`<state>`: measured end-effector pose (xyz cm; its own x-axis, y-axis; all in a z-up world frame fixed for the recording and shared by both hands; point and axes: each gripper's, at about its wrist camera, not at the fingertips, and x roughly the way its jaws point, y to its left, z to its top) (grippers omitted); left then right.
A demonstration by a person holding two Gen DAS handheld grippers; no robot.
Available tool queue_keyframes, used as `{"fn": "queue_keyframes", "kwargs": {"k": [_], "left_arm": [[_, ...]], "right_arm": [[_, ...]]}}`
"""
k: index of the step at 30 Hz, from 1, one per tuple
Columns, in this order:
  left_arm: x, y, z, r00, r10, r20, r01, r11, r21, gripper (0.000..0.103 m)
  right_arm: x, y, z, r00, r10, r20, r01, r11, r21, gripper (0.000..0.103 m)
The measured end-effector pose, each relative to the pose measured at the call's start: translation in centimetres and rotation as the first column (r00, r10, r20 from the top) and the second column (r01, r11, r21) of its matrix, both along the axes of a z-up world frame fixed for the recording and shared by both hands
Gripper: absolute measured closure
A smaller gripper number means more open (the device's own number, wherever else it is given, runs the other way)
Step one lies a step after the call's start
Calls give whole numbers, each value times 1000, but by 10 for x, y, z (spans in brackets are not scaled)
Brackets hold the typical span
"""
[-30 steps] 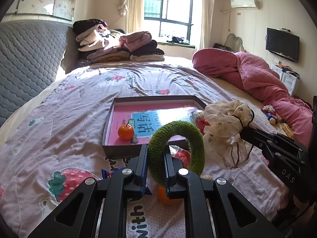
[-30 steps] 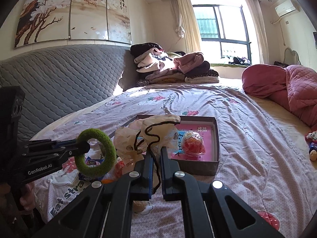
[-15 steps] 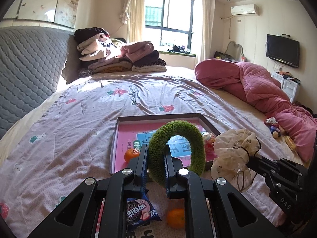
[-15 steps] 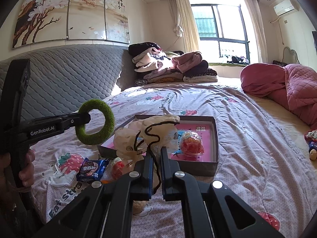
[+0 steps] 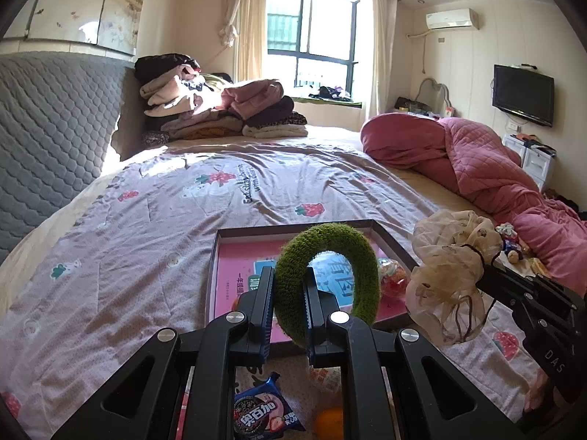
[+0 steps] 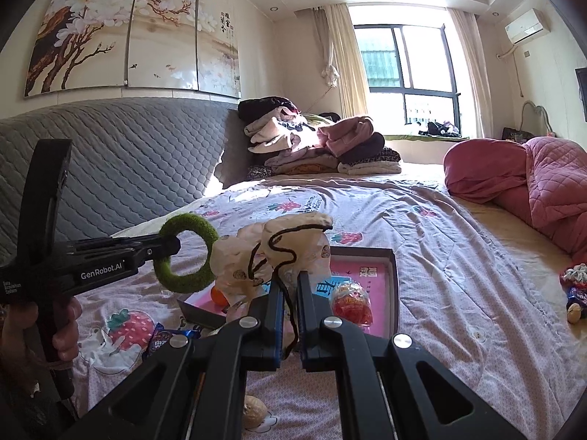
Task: Organize objects
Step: 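Lift the green ring with left gripper while right gripper carries the cloth bag over the tray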
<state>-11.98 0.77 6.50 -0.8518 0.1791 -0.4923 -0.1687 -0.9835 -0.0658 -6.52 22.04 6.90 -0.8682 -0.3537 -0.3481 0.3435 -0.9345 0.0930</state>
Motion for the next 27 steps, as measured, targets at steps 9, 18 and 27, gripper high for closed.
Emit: {"fn": "queue_keyframes", "kwargs": {"k": [9,18,27], "left_arm": [[-14,-7,3,1000,22,-13,-22,1000,-4,89],[-29,-6,1,1000,23,-10,-23,1000,-15,89],[-49,-19,1,999,48,-12,-48,999,-10,89]], "right_arm": [[-16,1,15,999,-7,-40,7,1000,5,96],[-34,4,25,998,-16,-66,16,1000,7,96],[-49,-3,31,996,-3,-87,5,1000,27,96]]}}
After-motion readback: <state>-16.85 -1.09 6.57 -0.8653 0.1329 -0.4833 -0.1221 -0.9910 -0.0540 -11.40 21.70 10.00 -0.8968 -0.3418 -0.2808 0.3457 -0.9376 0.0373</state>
